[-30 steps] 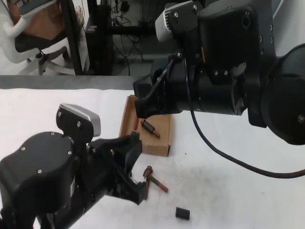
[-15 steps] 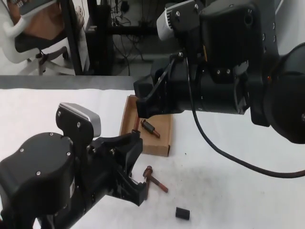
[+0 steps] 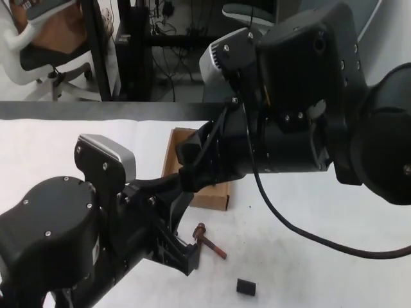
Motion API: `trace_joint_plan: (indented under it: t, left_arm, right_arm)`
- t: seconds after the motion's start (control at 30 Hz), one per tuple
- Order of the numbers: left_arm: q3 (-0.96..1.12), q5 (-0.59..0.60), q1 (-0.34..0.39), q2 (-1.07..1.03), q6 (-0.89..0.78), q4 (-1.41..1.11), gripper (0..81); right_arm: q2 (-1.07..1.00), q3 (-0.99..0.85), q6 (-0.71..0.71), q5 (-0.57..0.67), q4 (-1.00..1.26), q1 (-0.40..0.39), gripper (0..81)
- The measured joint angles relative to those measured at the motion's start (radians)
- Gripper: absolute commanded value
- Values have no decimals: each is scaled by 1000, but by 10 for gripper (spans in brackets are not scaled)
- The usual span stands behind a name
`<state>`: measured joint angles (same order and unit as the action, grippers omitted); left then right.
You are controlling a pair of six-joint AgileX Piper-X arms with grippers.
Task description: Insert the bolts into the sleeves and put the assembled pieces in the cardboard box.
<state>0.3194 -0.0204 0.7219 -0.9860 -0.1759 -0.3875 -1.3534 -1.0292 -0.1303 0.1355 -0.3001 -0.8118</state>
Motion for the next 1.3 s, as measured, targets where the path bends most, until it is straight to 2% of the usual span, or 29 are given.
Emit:
trace_joint_plan:
  t: [0.03, 0.07, 0.1, 0.17, 0.2, 0.23, 0.37, 0.43, 0.53, 0.67, 0.73, 0.93, 1.07, 1.13, 1.23, 1.27, 1.3]
  left_arm:
    - [0, 0, 0, 0, 0, -2, 18]
    - [0, 0, 0, 0, 0, -4, 18]
    - [0, 0, 0, 0, 0, -6, 18]
    - [0, 0, 0, 0, 0, -11, 18]
    - [0, 0, 0, 0, 0, -10, 18]
    - [0, -5, 0, 0, 0, -10, 18]
    - [0, -9, -11, 0, 0, -5, 18]
    - [0, -7, -32, 0, 0, -1, 18]
    - [21, 13, -117, -36, 0, -1, 18]
    - [106, 120, -246, -174, 0, 5, 18]
    - [188, 171, -286, -277, 0, 5, 18]
    - [450, 299, -304, -635, 0, 48, 18]
    - [606, 331, -302, -777, 21, 180, 22]
    - [655, 331, -302, -818, 48, 241, 164]
    - [709, 331, -302, -865, 66, 288, 448]
    - [720, 331, -302, -874, 70, 295, 577]
    - [728, 331, -302, -878, 72, 300, 658]
  right_arm:
    - [0, 0, 1, 8, -2, -2, 57]
    - [0, 0, 1, 15, -4, -1, 139]
    - [0, 0, 1, 21, -6, -1, 256]
    - [0, 0, -8, 26, -7, -1, 556]
    - [0, 0, -18, 37, -7, -1, 664]
    - [4, 0, -32, 46, -7, -3, 700]
    - [36, 0, -85, 29, -7, -8, 696]
    - [74, 0, -100, 13, -7, -8, 648]
    - [151, 0, -107, -13, -18, -8, 638]
    - [250, -3, -109, -82, -92, -10, 638]
    - [269, -3, -109, -101, -139, -10, 638]
    - [267, 24, -125, -113, -300, -10, 638]
    - [267, 25, -133, -113, -386, -10, 638]
    - [267, 25, -133, -113, -420, -10, 638]
    - [267, 33, -133, -113, -449, -10, 638]
    - [267, 39, -133, -113, -451, -10, 638]
    - [267, 46, -133, -113, -452, -10, 638]
